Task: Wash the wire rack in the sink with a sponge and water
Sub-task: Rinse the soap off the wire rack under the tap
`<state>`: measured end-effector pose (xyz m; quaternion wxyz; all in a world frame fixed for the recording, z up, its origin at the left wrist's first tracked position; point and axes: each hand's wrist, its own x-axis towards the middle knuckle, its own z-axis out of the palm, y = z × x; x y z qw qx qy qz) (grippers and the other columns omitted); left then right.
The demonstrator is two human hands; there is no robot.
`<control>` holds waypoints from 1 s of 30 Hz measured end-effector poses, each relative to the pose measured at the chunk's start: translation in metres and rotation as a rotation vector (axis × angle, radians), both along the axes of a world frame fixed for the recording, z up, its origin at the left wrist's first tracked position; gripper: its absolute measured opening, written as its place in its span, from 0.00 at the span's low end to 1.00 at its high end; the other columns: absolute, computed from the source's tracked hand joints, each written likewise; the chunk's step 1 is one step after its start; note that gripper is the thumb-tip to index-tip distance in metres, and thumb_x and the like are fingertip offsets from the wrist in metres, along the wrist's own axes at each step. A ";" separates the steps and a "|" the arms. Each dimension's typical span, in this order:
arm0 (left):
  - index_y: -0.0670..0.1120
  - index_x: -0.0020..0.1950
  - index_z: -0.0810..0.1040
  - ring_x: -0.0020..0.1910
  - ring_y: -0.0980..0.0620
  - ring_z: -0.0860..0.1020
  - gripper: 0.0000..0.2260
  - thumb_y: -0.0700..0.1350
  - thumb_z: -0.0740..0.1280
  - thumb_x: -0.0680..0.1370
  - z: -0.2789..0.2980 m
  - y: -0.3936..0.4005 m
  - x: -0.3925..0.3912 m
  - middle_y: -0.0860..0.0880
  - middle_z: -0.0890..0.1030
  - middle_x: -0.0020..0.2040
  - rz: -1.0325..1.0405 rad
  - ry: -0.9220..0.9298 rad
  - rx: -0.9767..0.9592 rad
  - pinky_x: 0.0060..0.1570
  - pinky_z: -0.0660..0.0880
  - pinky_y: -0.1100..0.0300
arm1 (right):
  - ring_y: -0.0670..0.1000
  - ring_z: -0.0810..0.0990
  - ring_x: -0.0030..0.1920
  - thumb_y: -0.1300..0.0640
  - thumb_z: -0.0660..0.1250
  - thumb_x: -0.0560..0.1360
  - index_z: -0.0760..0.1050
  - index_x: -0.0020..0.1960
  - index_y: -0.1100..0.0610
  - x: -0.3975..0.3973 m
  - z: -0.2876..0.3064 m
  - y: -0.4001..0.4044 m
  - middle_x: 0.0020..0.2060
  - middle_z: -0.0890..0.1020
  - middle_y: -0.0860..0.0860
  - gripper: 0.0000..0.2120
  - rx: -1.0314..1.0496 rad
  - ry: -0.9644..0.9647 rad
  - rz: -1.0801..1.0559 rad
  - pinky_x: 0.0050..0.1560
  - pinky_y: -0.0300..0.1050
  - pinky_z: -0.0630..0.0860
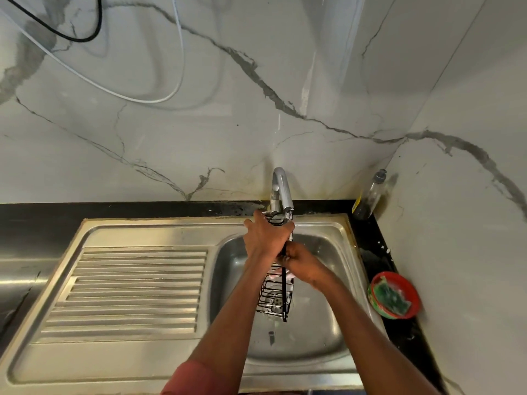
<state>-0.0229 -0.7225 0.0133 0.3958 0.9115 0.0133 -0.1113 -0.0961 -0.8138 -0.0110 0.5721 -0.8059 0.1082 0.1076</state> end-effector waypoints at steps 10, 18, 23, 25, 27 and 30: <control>0.52 0.81 0.54 0.79 0.33 0.61 0.68 0.87 0.65 0.50 -0.014 0.021 0.008 0.38 0.62 0.81 -0.141 0.195 0.037 0.74 0.60 0.29 | 0.48 0.86 0.52 0.68 0.63 0.81 0.79 0.61 0.60 -0.010 0.003 -0.004 0.52 0.86 0.50 0.12 0.019 0.070 0.034 0.48 0.45 0.84; 0.54 0.60 0.72 0.64 0.48 0.71 0.32 0.63 0.82 0.64 -0.018 0.036 0.012 0.48 0.68 0.62 -0.272 0.259 -0.205 0.69 0.71 0.52 | 0.44 0.86 0.38 0.69 0.60 0.82 0.78 0.57 0.65 -0.019 0.022 -0.024 0.42 0.86 0.51 0.10 0.027 0.204 0.001 0.29 0.30 0.74; 0.51 0.70 0.72 0.65 0.50 0.72 0.35 0.55 0.83 0.67 -0.026 0.042 0.013 0.52 0.71 0.64 -0.212 0.280 -0.417 0.68 0.72 0.51 | 0.55 0.88 0.44 0.75 0.61 0.77 0.79 0.52 0.63 -0.020 0.019 -0.035 0.41 0.87 0.53 0.12 -0.022 0.191 -0.049 0.46 0.49 0.78; 0.50 0.69 0.74 0.63 0.52 0.75 0.34 0.55 0.83 0.68 -0.028 0.044 0.011 0.54 0.77 0.61 -0.237 0.283 -0.460 0.66 0.71 0.54 | 0.57 0.88 0.45 0.76 0.58 0.76 0.78 0.49 0.61 -0.020 0.019 -0.036 0.41 0.87 0.55 0.15 -0.014 0.190 -0.053 0.44 0.48 0.76; 0.53 0.68 0.76 0.64 0.50 0.79 0.39 0.63 0.84 0.61 -0.030 0.043 0.008 0.52 0.82 0.62 -0.258 0.254 -0.460 0.68 0.75 0.49 | 0.58 0.88 0.46 0.75 0.57 0.77 0.77 0.48 0.59 -0.021 0.019 -0.035 0.41 0.86 0.54 0.15 -0.017 0.188 -0.062 0.41 0.45 0.75; 0.65 0.56 0.80 0.66 0.48 0.78 0.31 0.71 0.82 0.56 -0.055 0.034 0.018 0.49 0.79 0.66 -0.236 0.190 -0.364 0.68 0.76 0.46 | 0.55 0.88 0.46 0.73 0.59 0.79 0.78 0.49 0.59 -0.020 0.016 -0.035 0.41 0.87 0.54 0.14 -0.008 0.180 -0.079 0.45 0.48 0.76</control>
